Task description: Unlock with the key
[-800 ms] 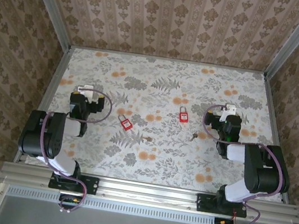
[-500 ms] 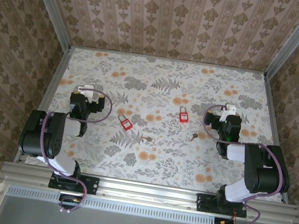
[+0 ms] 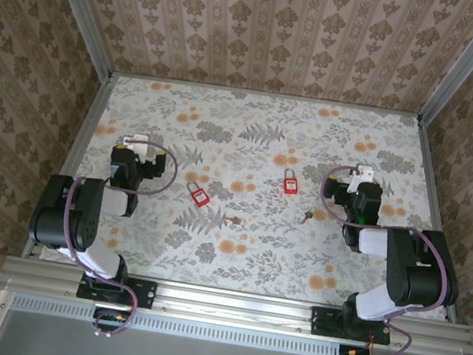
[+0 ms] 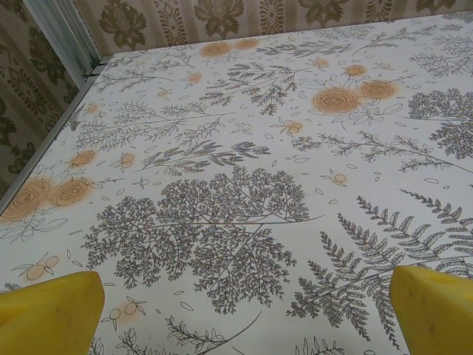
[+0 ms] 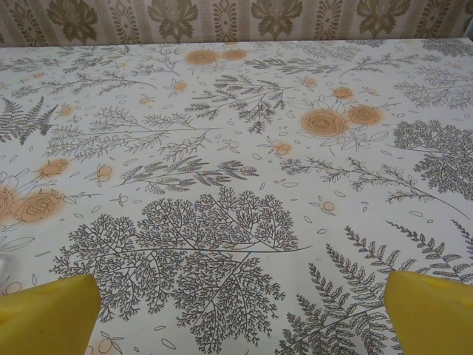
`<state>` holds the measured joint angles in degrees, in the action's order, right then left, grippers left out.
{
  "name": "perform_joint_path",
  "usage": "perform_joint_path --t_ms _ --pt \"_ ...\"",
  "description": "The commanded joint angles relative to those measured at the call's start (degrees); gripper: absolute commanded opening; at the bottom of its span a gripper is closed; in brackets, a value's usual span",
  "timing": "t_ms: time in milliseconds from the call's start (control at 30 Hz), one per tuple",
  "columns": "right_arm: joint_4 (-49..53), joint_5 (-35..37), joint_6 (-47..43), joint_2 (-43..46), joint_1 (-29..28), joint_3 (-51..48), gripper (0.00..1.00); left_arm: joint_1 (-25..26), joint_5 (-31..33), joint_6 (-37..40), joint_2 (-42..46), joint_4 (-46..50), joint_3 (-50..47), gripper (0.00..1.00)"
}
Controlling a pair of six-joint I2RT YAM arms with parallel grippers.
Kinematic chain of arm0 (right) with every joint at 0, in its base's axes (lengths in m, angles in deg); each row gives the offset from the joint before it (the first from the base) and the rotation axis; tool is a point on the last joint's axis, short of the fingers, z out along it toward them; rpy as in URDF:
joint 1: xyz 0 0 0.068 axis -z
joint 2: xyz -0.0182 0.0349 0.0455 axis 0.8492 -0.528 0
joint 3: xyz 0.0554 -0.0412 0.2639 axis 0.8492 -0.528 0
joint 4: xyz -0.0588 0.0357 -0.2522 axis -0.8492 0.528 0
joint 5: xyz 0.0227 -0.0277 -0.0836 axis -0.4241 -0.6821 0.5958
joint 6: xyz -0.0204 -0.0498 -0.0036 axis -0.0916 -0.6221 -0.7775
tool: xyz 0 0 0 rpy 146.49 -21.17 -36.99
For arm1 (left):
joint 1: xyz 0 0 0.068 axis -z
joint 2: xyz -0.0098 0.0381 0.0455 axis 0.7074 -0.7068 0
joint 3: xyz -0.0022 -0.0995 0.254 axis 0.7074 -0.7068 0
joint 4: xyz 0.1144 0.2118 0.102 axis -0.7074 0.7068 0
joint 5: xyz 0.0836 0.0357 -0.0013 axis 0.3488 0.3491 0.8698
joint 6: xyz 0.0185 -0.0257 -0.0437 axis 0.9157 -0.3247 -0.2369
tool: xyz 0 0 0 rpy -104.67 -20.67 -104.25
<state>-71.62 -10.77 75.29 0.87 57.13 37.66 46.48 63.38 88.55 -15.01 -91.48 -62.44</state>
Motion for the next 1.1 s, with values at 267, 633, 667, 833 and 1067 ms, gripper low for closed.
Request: perform_joint_path --t_ms 267,633,667,833,1067 --pt "0.7 -1.3 -0.2 0.2 0.3 1.1 1.00 -0.1 -0.9 0.6 0.4 0.4 1.1 1.00" --pt "0.6 -1.1 -0.2 0.3 0.2 1.1 1.00 -0.4 -0.8 0.0 0.4 0.7 1.2 1.00" --pt "0.9 0.0 -0.4 0.5 -0.2 1.2 1.00 -0.3 -0.6 0.1 0.4 0.5 1.1 1.00" --pt "23.0 13.9 -3.0 7.7 -6.6 11.2 1.00 4.4 6.9 3.4 11.6 15.3 5.1 1.00" --pt "60.0 9.2 9.2 16.8 -14.3 31.7 1.00 18.2 15.4 -2.9 28.6 32.0 11.8 1.00"
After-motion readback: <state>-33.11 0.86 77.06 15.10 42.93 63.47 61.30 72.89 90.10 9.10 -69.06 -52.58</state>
